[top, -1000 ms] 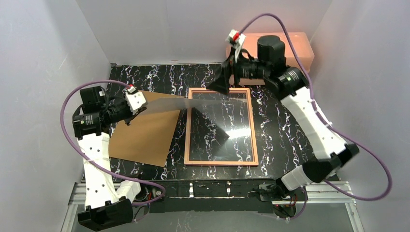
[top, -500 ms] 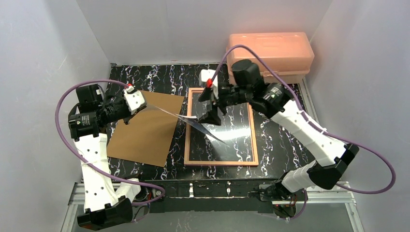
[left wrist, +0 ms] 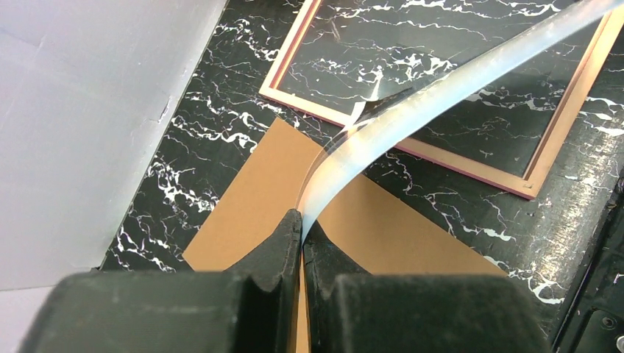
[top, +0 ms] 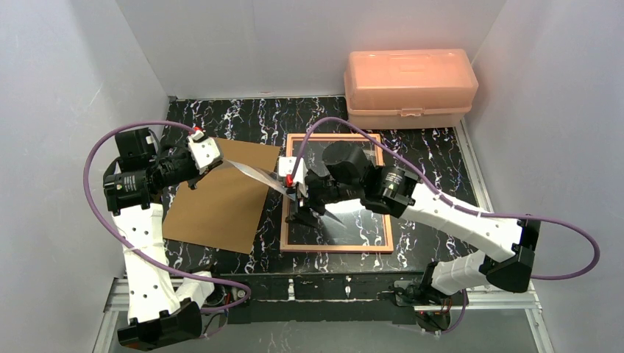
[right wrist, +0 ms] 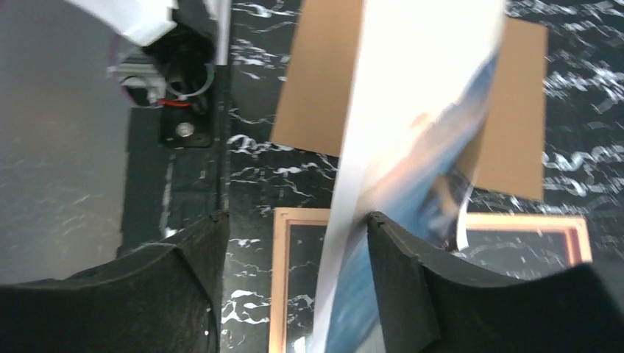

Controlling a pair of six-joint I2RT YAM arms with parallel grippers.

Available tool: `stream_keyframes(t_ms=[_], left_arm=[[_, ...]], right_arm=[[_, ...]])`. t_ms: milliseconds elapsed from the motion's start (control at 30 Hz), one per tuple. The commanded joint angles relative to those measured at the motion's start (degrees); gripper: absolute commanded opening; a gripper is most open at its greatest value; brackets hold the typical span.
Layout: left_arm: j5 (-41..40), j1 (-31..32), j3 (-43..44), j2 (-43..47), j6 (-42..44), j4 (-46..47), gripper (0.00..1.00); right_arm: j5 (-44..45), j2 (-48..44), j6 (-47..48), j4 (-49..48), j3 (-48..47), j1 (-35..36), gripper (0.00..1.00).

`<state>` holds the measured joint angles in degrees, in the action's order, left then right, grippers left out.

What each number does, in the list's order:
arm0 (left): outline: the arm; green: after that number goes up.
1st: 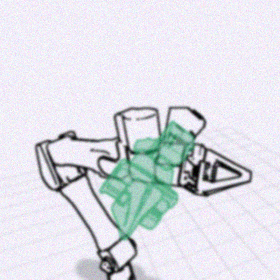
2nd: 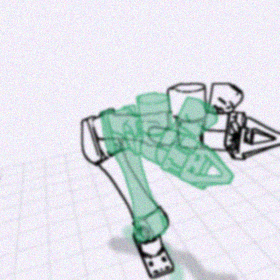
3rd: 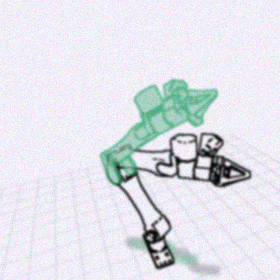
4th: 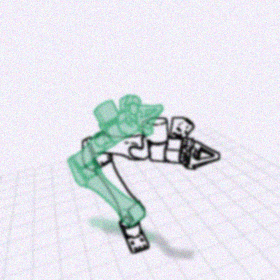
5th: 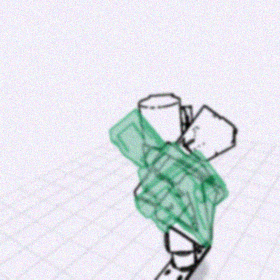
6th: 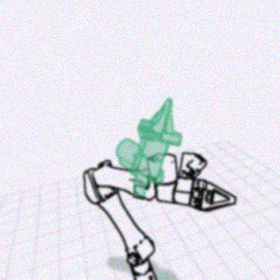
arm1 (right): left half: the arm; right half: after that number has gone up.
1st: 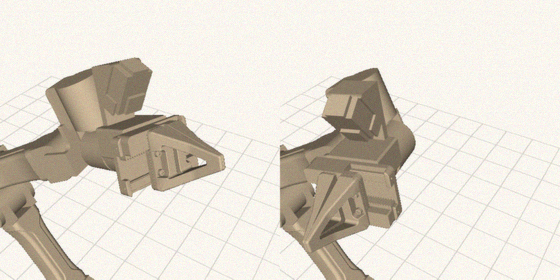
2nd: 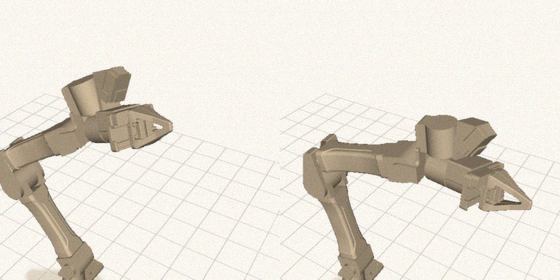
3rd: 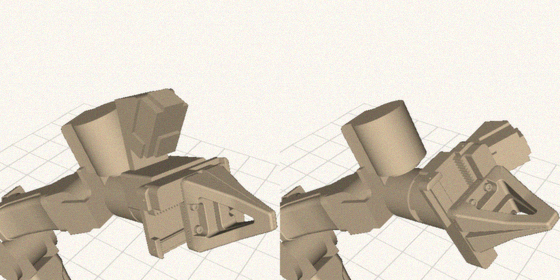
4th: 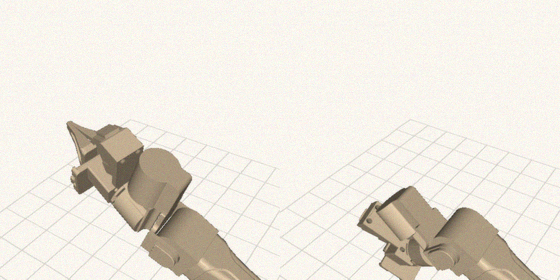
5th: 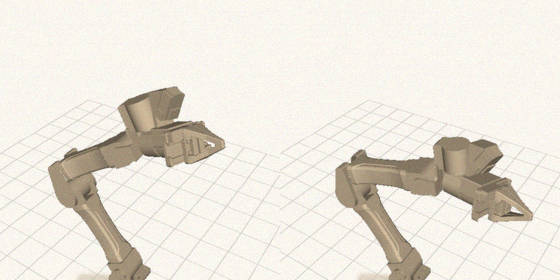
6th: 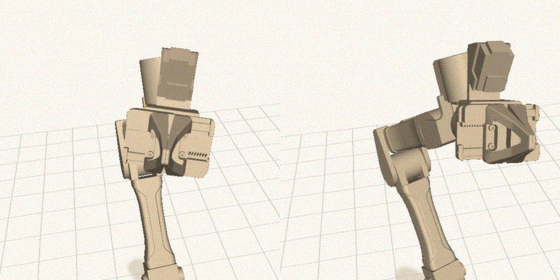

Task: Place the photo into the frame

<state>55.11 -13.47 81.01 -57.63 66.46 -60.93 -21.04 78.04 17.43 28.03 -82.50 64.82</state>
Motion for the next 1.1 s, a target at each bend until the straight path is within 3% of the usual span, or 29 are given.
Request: stream_keyframes(t_ms=[0,200,433,467,500,567,633,700,733,867,1067], left_arm=[[2.19,0.2,0.79,1.09,-0.2,-1.53,0.0],[2.15,0.2,1.15,0.77,-0.27,-1.56,0.0],[2.48,0.2,1.3,0.42,-0.93,-0.71,0.0],[2.16,0.2,1.06,0.41,-2.6,0.37,0.04],[1.78,0.2,0.95,0.3,-4.09,2.2,0.18],[0.46,0.2,0.9,-0.22,-9.91,6.63,0.56],[-2.18,0.2,1.04,-1.12,-20.83,13.6,0.79],[-4.44,0.2,1.95,-2.65,-28.55,19.06,0.94],[-5.69,0.13,2.33,-3.4,-32.55,21.67,0.98],[-10.42,-0.12,3.66,-5.87,-44.76,30.05,0.99],[-27.88,-0.41,1.75,-4.85,-56.91,42.59,0.99]], right_arm=[[17.5,-4.44,-3.85,-11.63,4.07,1.21,0.67],[24.43,-7.19,-4.1,-16.24,7.69,1.36,0.32],[20.61,-6.5,-3.71,-15.25,5.6,1.36,0.14],[19.02,-6.04,-3.68,-14.21,4.41,1.35,0.07],[17.88,-5.49,-3.95,-13.44,3.65,1.36,0.02],[18.49,-4.56,-6.51,-12.5,1.46,1.36,0.01],[20.53,-3.62,-9.3,-11.49,-1.25,1.34,0.01],[23.45,-2.7,-12.01,-10.38,-4.68,1.35,0.01],[24.43,-2.28,-13.15,-9.73,-6.08,1.32,0.01],[23.95,-1.06,-18.09,-8.26,-10.96,1.36,0.01],[22.25,-1.52,-24.46,-9.44,-14.79,1.28,0.01]])
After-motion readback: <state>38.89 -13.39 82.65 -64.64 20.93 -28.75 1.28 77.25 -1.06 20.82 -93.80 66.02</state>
